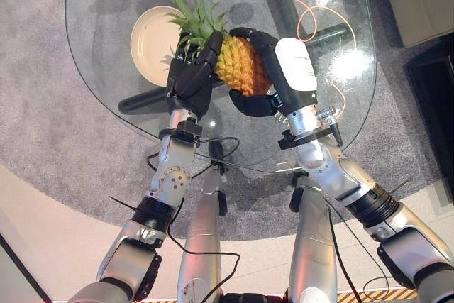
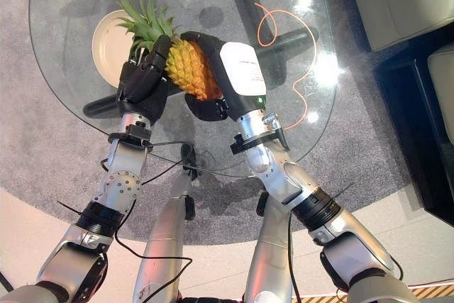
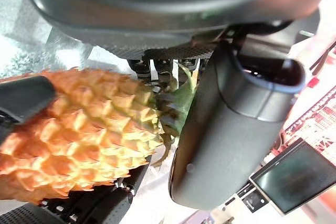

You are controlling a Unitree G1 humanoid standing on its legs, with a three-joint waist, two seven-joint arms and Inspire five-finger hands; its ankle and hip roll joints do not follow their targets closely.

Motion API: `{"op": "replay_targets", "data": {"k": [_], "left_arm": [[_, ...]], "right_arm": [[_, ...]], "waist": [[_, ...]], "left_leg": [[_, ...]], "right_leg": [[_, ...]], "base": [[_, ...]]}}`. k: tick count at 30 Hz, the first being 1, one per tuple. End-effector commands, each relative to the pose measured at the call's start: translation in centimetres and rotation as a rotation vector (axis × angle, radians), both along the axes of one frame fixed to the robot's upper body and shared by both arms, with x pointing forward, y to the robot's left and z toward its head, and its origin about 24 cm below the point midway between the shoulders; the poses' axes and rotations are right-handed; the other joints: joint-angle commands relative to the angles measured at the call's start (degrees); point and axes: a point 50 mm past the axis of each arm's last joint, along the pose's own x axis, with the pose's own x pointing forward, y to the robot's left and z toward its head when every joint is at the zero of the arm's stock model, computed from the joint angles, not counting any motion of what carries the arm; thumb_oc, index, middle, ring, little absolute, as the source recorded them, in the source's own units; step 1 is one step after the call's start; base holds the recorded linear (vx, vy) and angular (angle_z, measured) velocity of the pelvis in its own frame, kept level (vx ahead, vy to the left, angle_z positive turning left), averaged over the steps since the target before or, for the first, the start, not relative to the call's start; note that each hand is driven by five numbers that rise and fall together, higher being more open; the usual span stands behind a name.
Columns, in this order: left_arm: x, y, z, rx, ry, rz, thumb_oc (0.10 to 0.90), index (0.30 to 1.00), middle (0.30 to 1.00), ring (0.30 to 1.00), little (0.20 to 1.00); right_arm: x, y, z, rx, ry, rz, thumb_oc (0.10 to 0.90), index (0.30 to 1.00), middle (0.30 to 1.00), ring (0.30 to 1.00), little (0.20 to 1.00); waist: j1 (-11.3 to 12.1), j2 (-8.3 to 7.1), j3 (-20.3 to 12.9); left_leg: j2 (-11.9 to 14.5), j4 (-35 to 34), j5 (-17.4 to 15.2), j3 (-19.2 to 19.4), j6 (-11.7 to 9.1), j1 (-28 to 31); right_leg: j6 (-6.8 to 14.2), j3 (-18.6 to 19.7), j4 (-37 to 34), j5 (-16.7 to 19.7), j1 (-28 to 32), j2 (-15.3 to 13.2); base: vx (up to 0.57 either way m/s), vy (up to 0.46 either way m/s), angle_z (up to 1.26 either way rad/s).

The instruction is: Pick up the fruit to the plate

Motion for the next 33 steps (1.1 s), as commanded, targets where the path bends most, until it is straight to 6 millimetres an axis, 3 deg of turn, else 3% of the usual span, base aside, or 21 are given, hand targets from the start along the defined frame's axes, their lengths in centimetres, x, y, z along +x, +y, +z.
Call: {"op": "replay_targets", "data": {"k": [1,12,13,33], "left_arm": [[-2.0,-0.1,6.7,-0.086,-0.323,0.024,0.800,0.900,0.900,0.900,0.900],[-2.5,0.0,7.2,-0.088,-0.354,0.023,0.800,0.900,0.900,0.900,0.900],[-2.6,-0.1,7.2,-0.085,-0.375,0.023,0.100,0.300,0.300,0.300,0.200],[-2.8,0.3,7.7,-0.106,-0.421,0.064,0.100,0.300,0.300,0.300,0.200]], "right_arm": [[-4.0,3.9,6.7,-0.013,-0.345,0.252,0.100,0.300,0.300,0.300,0.200],[-4.8,4.4,6.8,-0.081,-0.353,0.314,0.100,0.300,0.300,0.300,0.200],[-4.8,4.5,6.8,-0.079,-0.350,0.319,0.100,0.300,0.300,0.300,0.200],[-5.0,4.6,7.1,-0.043,-0.368,0.325,0.100,0.300,0.300,0.300,0.200]], "waist": [[0.4,-0.52,-1.2],[0.6,-0.93,-1.2],[0.6,-0.96,-1.2],[0.5,-1.02,-1.2]], "left_leg": [[-3.5,5.0,-7.0,0.4,1.3,0.2],[-3.5,5.0,-6.9,0.1,1.3,0.0],[-3.5,5.0,-6.9,0.1,1.3,0.0],[-3.4,5.5,-7.1,0.0,1.2,-0.6]], "right_leg": [[0.2,-5.4,-10.9,6.2,4.1,0.6],[0.4,-5.9,-11.0,6.4,4.1,0.7],[0.4,-5.9,-11.0,6.4,4.1,0.8],[0.3,-5.6,-10.5,6.2,3.4,0.8]], "base": [[0.00,0.000,0.00],[0.00,0.000,0.00],[0.00,0.000,0.00],[0.00,0.000,0.00]]}}
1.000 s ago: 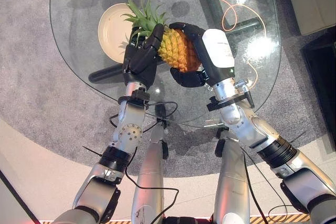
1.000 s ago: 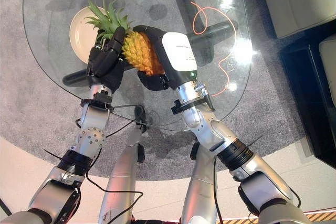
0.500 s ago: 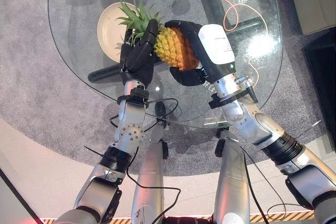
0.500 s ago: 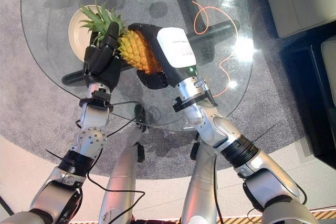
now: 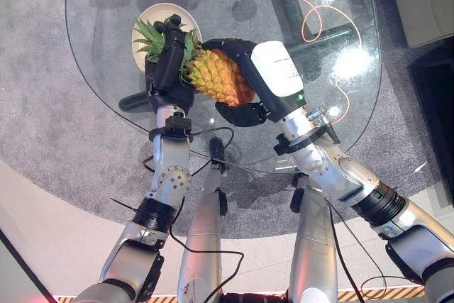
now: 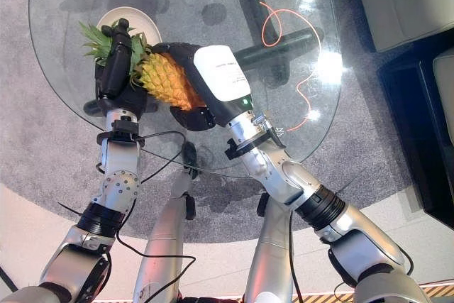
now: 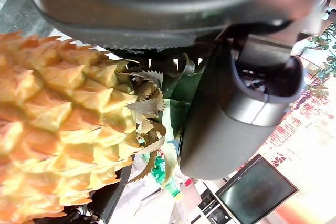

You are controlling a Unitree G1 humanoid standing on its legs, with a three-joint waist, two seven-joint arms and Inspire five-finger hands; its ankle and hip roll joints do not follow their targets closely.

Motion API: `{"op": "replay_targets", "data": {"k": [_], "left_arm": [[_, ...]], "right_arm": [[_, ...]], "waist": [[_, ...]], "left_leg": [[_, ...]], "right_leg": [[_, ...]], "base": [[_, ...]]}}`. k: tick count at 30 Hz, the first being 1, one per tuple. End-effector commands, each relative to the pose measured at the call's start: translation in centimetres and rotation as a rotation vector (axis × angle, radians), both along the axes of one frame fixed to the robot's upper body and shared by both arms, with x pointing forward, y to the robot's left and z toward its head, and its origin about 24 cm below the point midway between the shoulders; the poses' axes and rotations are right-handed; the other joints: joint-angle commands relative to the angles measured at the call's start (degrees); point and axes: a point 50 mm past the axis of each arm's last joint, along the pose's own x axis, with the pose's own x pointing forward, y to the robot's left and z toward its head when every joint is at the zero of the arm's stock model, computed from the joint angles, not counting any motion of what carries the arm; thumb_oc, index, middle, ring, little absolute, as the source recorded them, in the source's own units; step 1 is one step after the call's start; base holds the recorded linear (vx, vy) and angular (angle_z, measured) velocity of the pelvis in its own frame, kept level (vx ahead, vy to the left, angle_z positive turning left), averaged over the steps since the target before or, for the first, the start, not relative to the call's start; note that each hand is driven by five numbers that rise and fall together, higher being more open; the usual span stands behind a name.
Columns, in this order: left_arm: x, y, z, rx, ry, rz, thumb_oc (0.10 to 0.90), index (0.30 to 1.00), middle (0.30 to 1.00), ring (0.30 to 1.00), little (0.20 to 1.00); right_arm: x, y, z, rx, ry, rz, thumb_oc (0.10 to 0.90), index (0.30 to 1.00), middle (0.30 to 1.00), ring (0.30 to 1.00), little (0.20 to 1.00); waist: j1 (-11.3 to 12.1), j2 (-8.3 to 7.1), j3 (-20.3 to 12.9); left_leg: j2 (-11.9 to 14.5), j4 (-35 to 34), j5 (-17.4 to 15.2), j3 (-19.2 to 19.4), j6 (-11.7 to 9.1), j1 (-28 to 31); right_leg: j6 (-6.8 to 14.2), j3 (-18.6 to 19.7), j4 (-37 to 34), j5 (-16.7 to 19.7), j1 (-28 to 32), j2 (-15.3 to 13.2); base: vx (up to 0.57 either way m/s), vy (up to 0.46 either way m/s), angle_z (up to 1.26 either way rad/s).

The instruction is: Pick up the fruit to the plate

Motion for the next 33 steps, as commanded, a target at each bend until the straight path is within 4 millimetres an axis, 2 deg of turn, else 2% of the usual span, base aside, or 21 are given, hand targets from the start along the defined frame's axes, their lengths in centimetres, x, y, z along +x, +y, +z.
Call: {"op": "replay_targets", "data": {"k": [1,5,6,7,8,26,33], "left_arm": [[-2.3,-1.3,6.3,0.033,-0.366,-0.042,0.100,0.300,0.300,0.300,0.200],[-2.3,-1.2,6.3,0.027,-0.366,-0.035,0.100,0.300,0.300,0.300,0.200],[-2.3,-1.2,6.3,0.025,-0.366,-0.033,0.100,0.300,0.300,0.300,0.200],[-2.3,-1.2,6.3,0.024,-0.367,-0.032,0.100,0.300,0.300,0.300,0.200],[-2.2,-1.2,6.3,0.023,-0.368,-0.031,0.100,0.300,0.300,0.300,0.200],[-2.5,-0.4,6.4,0.039,-0.352,0.088,0.100,0.300,0.300,0.300,0.200],[-2.6,0.9,6.3,-0.040,-0.316,0.194,0.100,0.300,0.300,0.300,0.200]], "right_arm": [[-3.5,2.9,6.4,0.092,-0.301,0.221,0.100,0.300,0.300,0.300,0.200],[-3.5,2.9,6.4,0.108,-0.299,0.215,0.100,0.300,0.300,0.300,0.200],[-3.4,2.8,6.4,0.115,-0.297,0.211,0.243,0.422,0.422,0.422,0.343],[-3.4,2.7,6.4,0.127,-0.296,0.209,0.600,0.728,0.728,0.728,0.700],[-3.3,2.7,6.4,0.134,-0.297,0.207,0.800,0.900,0.900,0.900,0.900],[-3.3,2.3,6.4,0.171,-0.297,0.197,0.800,0.900,0.900,0.900,0.900],[-3.3,2.2,6.3,0.170,-0.298,0.194,0.800,0.900,0.900,0.900,0.900]], "waist": [[0.6,-1.00,-1.2],[0.6,-0.95,-1.2],[0.5,-0.94,-1.2],[0.5,-0.93,-1.2],[0.5,-0.91,-1.2],[0.4,-0.80,-1.2],[0.6,-0.73,-1.2]], "left_leg": [[-3.4,6.1,-7.1,0.3,1.2,-0.5],[-3.4,5.9,-7.1,0.3,1.2,-0.3],[-3.4,5.9,-7.1,0.3,1.2,-0.3],[-3.4,5.9,-7.0,0.4,1.2,-0.4],[-3.4,5.8,-7.0,0.4,1.2,-0.4],[-3.3,4.8,-6.7,0.5,1.2,0.3],[-3.4,4.4,-6.5,0.5,1.1,0.4]], "right_leg": [[0.2,-5.1,-9.9,6.2,3.2,0.9],[0.2,-5.0,-10.0,6.3,3.3,0.9],[0.2,-5.0,-10.0,6.3,3.3,0.9],[0.2,-5.0,-10.1,6.4,3.3,0.9],[0.2,-5.0,-10.1,6.4,3.3,0.9],[0.3,-5.0,-10.5,6.4,3.7,1.0],[0.2,-5.1,-10.7,6.3,3.9,1.0]], "base": [[0.00,0.000,0.00],[0.00,0.000,0.00],[0.00,0.000,0.00],[0.00,0.000,0.00],[0.00,0.000,0.00],[0.00,0.000,0.00],[0.00,0.000,0.00]]}}
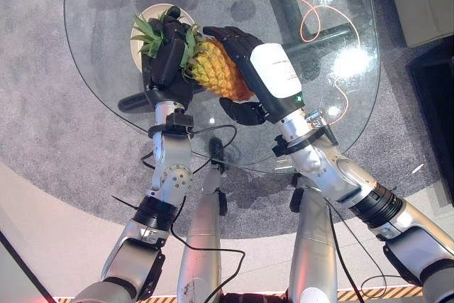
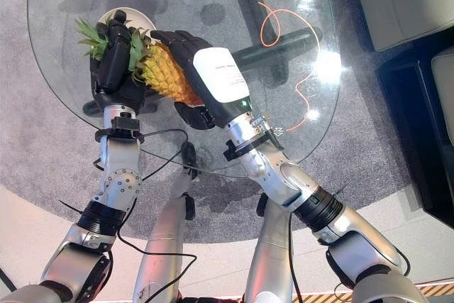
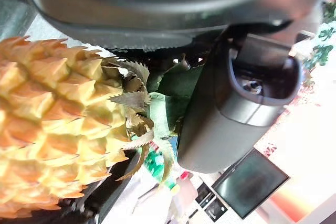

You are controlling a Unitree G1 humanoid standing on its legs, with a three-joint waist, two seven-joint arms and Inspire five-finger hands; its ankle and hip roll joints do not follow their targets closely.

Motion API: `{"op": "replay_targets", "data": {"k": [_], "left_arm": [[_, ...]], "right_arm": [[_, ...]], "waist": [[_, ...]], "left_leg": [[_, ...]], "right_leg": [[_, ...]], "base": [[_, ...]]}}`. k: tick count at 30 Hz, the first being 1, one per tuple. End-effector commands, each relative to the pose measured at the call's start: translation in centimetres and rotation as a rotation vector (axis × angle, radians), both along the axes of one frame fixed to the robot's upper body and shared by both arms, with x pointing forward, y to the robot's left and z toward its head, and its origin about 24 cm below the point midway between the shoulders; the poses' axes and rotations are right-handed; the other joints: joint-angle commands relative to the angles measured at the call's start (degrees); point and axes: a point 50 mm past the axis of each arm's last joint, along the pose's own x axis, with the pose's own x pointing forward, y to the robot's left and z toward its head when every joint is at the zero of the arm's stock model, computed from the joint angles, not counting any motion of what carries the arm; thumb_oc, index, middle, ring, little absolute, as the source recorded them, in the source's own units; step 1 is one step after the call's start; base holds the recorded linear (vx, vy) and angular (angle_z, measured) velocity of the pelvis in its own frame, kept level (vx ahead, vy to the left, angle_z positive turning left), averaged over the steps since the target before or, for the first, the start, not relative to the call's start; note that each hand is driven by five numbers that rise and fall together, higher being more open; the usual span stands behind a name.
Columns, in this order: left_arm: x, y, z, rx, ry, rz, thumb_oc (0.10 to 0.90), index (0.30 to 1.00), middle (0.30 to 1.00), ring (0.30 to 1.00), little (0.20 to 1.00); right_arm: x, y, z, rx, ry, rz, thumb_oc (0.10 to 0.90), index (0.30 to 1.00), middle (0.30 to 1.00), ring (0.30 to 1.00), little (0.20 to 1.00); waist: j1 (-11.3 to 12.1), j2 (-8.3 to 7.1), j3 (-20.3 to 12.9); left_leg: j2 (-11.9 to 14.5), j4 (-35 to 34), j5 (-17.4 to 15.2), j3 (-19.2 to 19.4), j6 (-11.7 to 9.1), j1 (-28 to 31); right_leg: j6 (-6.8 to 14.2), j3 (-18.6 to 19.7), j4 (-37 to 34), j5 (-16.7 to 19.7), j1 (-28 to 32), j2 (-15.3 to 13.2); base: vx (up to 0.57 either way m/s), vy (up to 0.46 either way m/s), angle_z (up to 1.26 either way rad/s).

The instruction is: Pick up the fruit to the plate

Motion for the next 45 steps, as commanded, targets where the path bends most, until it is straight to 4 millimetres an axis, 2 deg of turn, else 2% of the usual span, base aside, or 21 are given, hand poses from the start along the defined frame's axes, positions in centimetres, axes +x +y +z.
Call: {"op": "replay_targets", "data": {"k": [1,11,22,28,31,36,40,42,45], "left_arm": [[-2.2,1.1,5.4,-0.048,-0.291,0.112,0.100,0.300,0.300,0.300,0.200],[-2.9,3.0,5.6,-0.202,-0.223,0.327,0.100,0.300,0.300,0.300,0.200],[-3.5,3.9,6.0,-0.315,-0.242,0.405,0.100,0.300,0.300,0.300,0.200],[-4.0,3.9,6.9,-0.324,-0.268,0.463,0.100,0.300,0.300,0.300,0.200],[-4.3,3.8,7.3,-0.286,-0.287,0.532,0.100,0.300,0.300,0.300,0.200],[-4.4,4.0,8.2,-0.215,-0.301,0.659,0.100,0.300,0.300,0.300,0.200],[-4.5,4.3,9.3,-0.142,-0.332,0.813,0.100,0.300,0.300,0.300,0.200],[-4.5,4.7,9.2,-0.105,-0.331,0.894,0.100,0.300,0.300,0.300,0.200],[-4.4,5.4,9.3,-0.080,-0.324,0.974,0.100,0.300,0.300,0.300,0.200]], "right_arm": [[-3.2,1.9,6.5,0.153,-0.312,0.185,0.800,0.900,0.900,0.900,0.900],[-3.1,2.0,6.8,0.164,-0.322,0.178,0.800,0.900,0.900,0.900,0.900],[-3.0,2.3,7.1,0.166,-0.319,0.171,0.800,0.900,0.900,0.900,0.900],[-2.7,2.3,7.3,0.181,-0.323,0.149,0.800,0.900,0.900,0.900,0.900],[-2.0,1.6,7.2,0.236,-0.311,0.093,0.800,0.900,0.900,0.900,0.900],[-0.4,-1.0,7.0,0.344,-0.332,-0.053,0.800,0.900,0.900,0.900,0.900],[0.8,-4.5,6.8,0.464,-0.372,-0.203,0.800,0.900,0.900,0.900,0.900],[1.1,-6.6,6.1,0.515,-0.383,-0.291,0.800,0.900,0.900,0.900,0.900],[1.3,-8.5,5.3,0.568,-0.404,-0.389,0.800,0.900,0.900,0.900,0.900]], "waist": [[0.8,-0.71,-1.2],[1.3,-0.92,-1.2],[1.5,-1.03,-1.2],[1.5,-1.11,-1.2],[1.3,-1.05,-1.2],[0.5,-1.17,-1.2],[-0.5,-1.26,-1.2],[-1.1,-1.43,-1.2],[-1.6,-1.69,-1.2]], "left_leg": [[-3.4,4.4,-6.5,0.4,1.1,0.4],[-3.6,3.7,-6.1,0.1,0.9,0.7],[-3.5,3.1,-5.8,0.0,0.6,1.1],[-3.5,2.7,-5.1,0.0,0.5,0.7],[-3.4,2.4,-5.0,0.2,0.5,0.9],[-3.0,2.2,-5.5,0.7,0.3,1.5],[-2.8,1.9,-5.0,1.2,0.4,1.0],[-2.6,1.8,-5.6,1.4,0.4,1.7],[-2.4,1.8,-5.8,1.6,0.4,1.7]], "right_leg": [[0.2,-5.1,-10.7,6.3,3.9,1.0],[0.3,-5.5,-11.1,6.1,4.5,1.0],[0.4,-5.6,-11.5,6.1,5.0,1.0],[0.3,-5.6,-12.0,6.7,4.6,1.1],[0.2,-5.4,-12.3,6.8,4.7,1.2],[0.4,-4.8,-11.9,6.2,4.8,1.3],[0.4,-4.2,-12.0,6.8,4.0,1.6],[0.5,-4.0,-11.7,6.2,4.3,1.8],[0.6,-3.7,-11.7,6.3,4.1,2.0]], "base": [[0.00,0.000,0.00],[0.00,0.000,0.00],[0.00,0.000,0.01],[0.00,0.000,0.00],[0.00,0.000,0.00],[-0.01,0.030,0.00],[-0.02,0.037,-0.01],[0.00,0.012,-0.02],[-0.02,0.017,-0.07]]}}
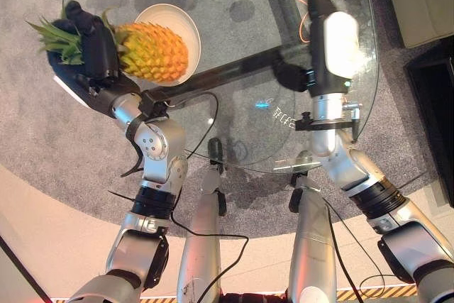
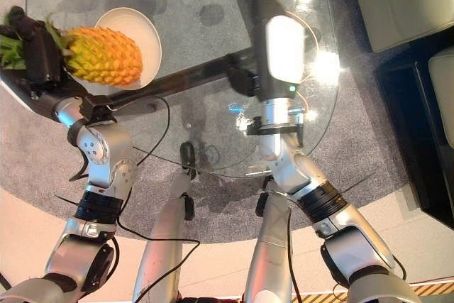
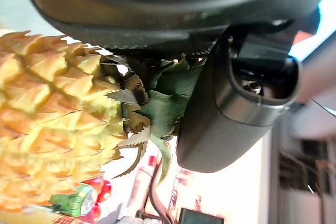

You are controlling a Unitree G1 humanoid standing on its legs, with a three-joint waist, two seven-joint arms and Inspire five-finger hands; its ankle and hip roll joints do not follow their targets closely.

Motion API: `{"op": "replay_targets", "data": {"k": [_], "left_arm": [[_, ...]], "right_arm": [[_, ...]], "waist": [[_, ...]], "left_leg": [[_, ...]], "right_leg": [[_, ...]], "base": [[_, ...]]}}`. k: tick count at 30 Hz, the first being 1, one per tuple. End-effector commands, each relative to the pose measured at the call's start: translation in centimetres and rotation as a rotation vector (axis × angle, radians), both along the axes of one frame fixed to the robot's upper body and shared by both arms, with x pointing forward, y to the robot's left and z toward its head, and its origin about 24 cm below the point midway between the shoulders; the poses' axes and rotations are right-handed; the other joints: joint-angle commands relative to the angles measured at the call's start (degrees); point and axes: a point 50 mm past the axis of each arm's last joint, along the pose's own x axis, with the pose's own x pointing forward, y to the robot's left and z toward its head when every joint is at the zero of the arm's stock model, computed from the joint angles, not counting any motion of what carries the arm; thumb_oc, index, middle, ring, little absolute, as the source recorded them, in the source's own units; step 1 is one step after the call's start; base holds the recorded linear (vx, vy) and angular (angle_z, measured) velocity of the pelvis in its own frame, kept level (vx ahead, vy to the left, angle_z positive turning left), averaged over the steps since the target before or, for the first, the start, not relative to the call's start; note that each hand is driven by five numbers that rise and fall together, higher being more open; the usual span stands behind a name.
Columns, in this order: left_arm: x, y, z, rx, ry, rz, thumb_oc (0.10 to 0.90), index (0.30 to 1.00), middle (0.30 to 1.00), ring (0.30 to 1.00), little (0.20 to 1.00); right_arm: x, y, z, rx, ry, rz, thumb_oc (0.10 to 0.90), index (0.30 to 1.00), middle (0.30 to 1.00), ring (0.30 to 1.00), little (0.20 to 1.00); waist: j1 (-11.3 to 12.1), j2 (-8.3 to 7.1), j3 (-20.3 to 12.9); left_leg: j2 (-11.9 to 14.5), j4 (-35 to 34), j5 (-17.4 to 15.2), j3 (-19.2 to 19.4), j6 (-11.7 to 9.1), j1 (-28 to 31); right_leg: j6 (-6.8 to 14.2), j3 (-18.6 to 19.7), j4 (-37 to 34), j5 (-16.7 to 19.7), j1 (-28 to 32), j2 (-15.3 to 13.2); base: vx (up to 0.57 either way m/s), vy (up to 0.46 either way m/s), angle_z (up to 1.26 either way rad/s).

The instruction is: Pick up the fruit to the plate

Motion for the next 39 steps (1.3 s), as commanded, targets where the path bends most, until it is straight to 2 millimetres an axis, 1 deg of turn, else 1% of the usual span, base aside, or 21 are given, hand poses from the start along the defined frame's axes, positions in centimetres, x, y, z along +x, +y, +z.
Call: {"op": "replay_targets", "data": {"k": [1,2,3,4,6,7,10,12,13,14,18,19,22,28,29,31,33,34,35,36,39], "left_arm": [[-2.0,1.2,6.0,0.114,-0.291,0.158,0.100,0.300,0.300,0.300,0.200],[-1.8,1.6,5.8,0.126,-0.275,0.191,0.100,0.300,0.300,0.300,0.200],[-1.6,1.8,5.9,0.132,-0.265,0.214,0.100,0.300,0.300,0.300,0.200],[-1.5,1.9,5.9,0.132,-0.263,0.220,0.100,0.300,0.300,0.300,0.200],[-1.1,2.5,6.1,0.141,-0.241,0.266,0.100,0.300,0.300,0.300,0.200],[-1.0,2.8,6.2,0.138,-0.235,0.290,0.100,0.300,0.300,0.300,0.200],[-0.5,3.9,6.0,0.138,-0.198,0.351,0.100,0.300,0.300,0.300,0.200],[-0.3,4.4,6.3,0.142,-0.183,0.389,0.100,0.300,0.300,0.300,0.200],[-0.1,4.8,6.4,0.141,-0.168,0.402,0.100,0.300,0.300,0.300,0.200],[0.0,5.2,6.7,0.141,-0.162,0.418,0.100,0.300,0.300,0.300,0.200],[0.5,6.4,7.5,0.166,-0.117,0.485,0.100,0.300,0.300,0.300,0.200],[0.7,6.6,7.8,0.174,-0.104,0.503,0.100,0.300,0.300,0.300,0.200],[1.0,7.1,8.6,0.190,-0.079,0.526,0.100,0.300,0.300,0.300,0.200],[1.8,8.0,10.2,0.244,0.006,0.592,0.100,0.300,0.300,0.300,0.200],[1.9,8.0,10.4,0.252,0.014,0.596,0.100,0.300,0.300,0.300,0.200],[2.3,7.9,10.7,0.274,0.045,0.606,0.100,0.300,0.300,0.300,0.200],[2.5,8.1,10.7,0.277,0.061,0.603,0.100,0.300,0.300,0.300,0.200],[2.6,8.1,10.7,0.285,0.074,0.599,0.100,0.300,0.300,0.300,0.200],[2.7,8.1,10.7,0.288,0.077,0.597,0.100,0.300,0.300,0.300,0.200],[2.8,8.1,10.8,0.292,0.088,0.590,0.100,0.300,0.300,0.300,0.200],[3.3,7.8,10.8,0.318,0.118,0.568,0.100,0.300,0.300,0.300,0.200]], "right_arm": [[-1.2,-0.4,4.0,0.069,-0.254,-0.005,0.800,0.900,0.900,0.900,0.900],[-0.9,-1.3,3.4,0.098,-0.237,-0.048,0.800,0.900,0.900,0.900,0.900],[-0.7,-2.0,3.1,0.130,-0.228,-0.074,0.800,0.900,0.900,0.900,0.900],[-0.7,-2.2,3.1,0.139,-0.227,-0.078,0.800,0.900,0.900,0.900,0.900],[-0.3,-3.6,2.7,0.182,-0.202,-0.140,0.800,0.900,0.900,0.900,0.900],[-0.2,-4.3,2.5,0.210,-0.196,-0.166,0.800,0.900,0.900,0.900,0.900],[0.1,-6.5,0.6,0.306,-0.137,-0.244,0.800,0.900,0.900,0.900,0.900],[0.3,-7.8,-0.2,0.366,-0.105,-0.292,0.800,0.900,0.900,0.900,0.900],[0.4,-8.5,-0.9,0.395,-0.082,-0.324,0.800,0.900,0.900,0.900,0.900],[0.6,-9.1,-1.3,0.415,-0.066,-0.350,0.800,0.900,0.900,0.900,0.900],[0.7,-11.3,-3.8,0.514,0.036,-0.445,0.800,0.900,0.900,0.900,0.900],[0.8,-12.1,-4.7,0.549,0.068,-0.466,0.800,0.900,0.900,0.900,0.900],[0.8,-13.3,-6.4,0.592,0.130,-0.510,0.800,0.900,0.900,0.900,0.900],[-0.3,-16.7,-11.7,0.705,0.343,-0.618,0.800,0.900,0.900,0.900,0.900],[-0.4,-17.0,-12.3,0.722,0.377,-0.626,0.800,0.900,0.900,0.900,0.900],[-0.9,-17.9,-14.1,0.752,0.489,-0.647,0.800,0.900,0.900,0.900,0.900],[-1.2,-18.2,-15.2,0.772,0.581,-0.640,0.800,0.900,0.900,0.900,0.900],[-1.4,-18.3,-16.0,0.785,0.665,-0.631,0.800,0.900,0.900,0.900,0.900],[-1.4,-18.3,-16.3,0.784,0.687,-0.627,0.800,0.900,0.900,0.900,0.900],[-1.7,-18.3,-17.2,0.808,0.764,-0.604,0.800,0.900,0.900,0.900,0.900],[-2.1,-17.8,-19.3,0.833,0.958,-0.533,0.800,0.900,0.900,0.900,0.900]], "waist": [[-0.2,-1.55,-1.2],[-0.5,-1.72,-1.2],[-0.6,-1.75,-1.2],[-0.7,-1.74,-1.2],[-1.1,-1.74,-1.2],[-1.4,-1.62,-1.2],[-2.0,-1.66,-1.2],[-2.3,-1.65,-1.2],[-2.5,-1.68,-1.2],[-2.6,-1.71,-1.2],[-3.3,-2.07,-1.2],[-3.5,-2.13,-1.2],[-3.7,-2.29,-1.2],[-4.0,-2.64,-1.2],[-3.9,-2.68,-1.2],[-3.9,-2.56,-1.2],[-3.9,-2.55,-1.2],[-3.9,-2.57,-1.2],[-3.8,-2.60,-1.2],[-3.8,-2.72,-1.2],[-3.7,-3.34,-1.2]], "left_leg": [[-2.3,2.4,-5.5,1.4,0.5,1.0],[-2.2,2.6,-6.1,1.5,0.5,1.5],[-2.0,2.5,-6.1,1.6,0.4,1.6],[-2.0,2.4,-6.1,1.6,0.4,1.6],[-1.7,2.4,-6.2,1.8,0.2,1.7],[-1.5,2.2,-5.7,2.0,0.2,1.3],[-1.2,2.2,-6.3,2.3,0.0,1.9],[-1.0,2.1,-5.9,2.5,0.0,1.5],[-0.9,2.2,-6.4,2.6,-0.1,2.0],[-0.8,2.1,-6.0,2.7,-0.1,1.5],[-0.4,2.6,-6.6,3.0,-0.4,1.7],[-0.3,2.7,-6.7,3.2,-0.4,1.7],[-0.1,3.1,-6.9,3.4,-0.6,1.3],[0.7,4.5,-7.4,3.6,-0.7,0.5],[0.7,4.7,-7.5,3.6,-0.7,0.3],[0.9,5.1,-7.6,3.6,-0.7,0.1],[1.0,5.3,-7.7,3.6,-0.7,0.0],[1.0,5.3,-7.7,3.6,-0.7,0.1],[1.0,5.4,-7.7,3.6,-0.7,0.1],[1.0,5.7,-7.8,3.5,-0.7,0.1],[1.2,6.3,-7.9,3.2,-0.7,-0.1]], "right_leg": [[0.1,-3.6,-10.0,6.0,3.0,1.9],[0.2,-3.5,-9.8,5.4,3.3,2.0],[0.2,-3.4,-9.8,5.4,3.3,2.0],[0.2,-3.3,-9.8,5.3,3.3,2.1],[0.2,-3.1,-9.7,5.1,3.2,2.2],[0.0,-3.0,-9.9,5.6,2.8,2.4],[0.0,-2.5,-9.3,4.7,3.0,2.6],[-0.2,-2.3,-9.5,5.1,2.4,2.9],[-0.2,-2.2,-9.2,4.5,2.8,2.9],[-0.3,-2.2,-9.4,4.9,2.4,3.0],[-0.5,-1.9,-8.8,4.1,2.5,3.3],[-0.6,-1.8,-8.8,4.1,2.4,3.4],[-0.8,-1.8,-8.7,4.0,2.2,3.5],[-1.1,-1.7,-8.1,3.7,1.8,3.8],[-1.2,-1.7,-8.0,3.6,1.7,3.9],[-1.3,-1.7,-7.8,3.5,1.6,4.0],[-1.4,-1.6,-7.7,3.4,1.6,4.1],[-1.4,-1.7,-7.6,3.4,1.6,4.1],[-1.4,-1.7,-7.6,3.4,1.7,4.1],[-1.5,-1.7,-7.5,3.4,1.7,4.1],[-1.7,-1.8,-7.0,3.3,1.6,4.4]], "base": [[-0.01,0.015,-0.13],[-0.01,0.023,-0.11],[0.01,0.019,-0.04],[-0.01,0.031,-0.02],[-0.01,0.043,-0.05],[0.00,0.052,-0.05],[0.01,0.046,-0.06],[-0.01,0.037,-0.11],[-0.02,0.031,-0.15],[0.02,0.027,-0.15],[0.00,0.013,-0.03],[0.00,0.000,0.00],[0.00,0.000,-0.01],[0.00,-0.005,0.00],[0.01,-0.031,-0.02],[0.00,0.000,0.00],[0.00,0.000,0.00],[0.00,0.000,0.00],[0.00,0.000,0.00],[0.00,0.000,0.00],[0.03,-0.041,-0.01]]}}
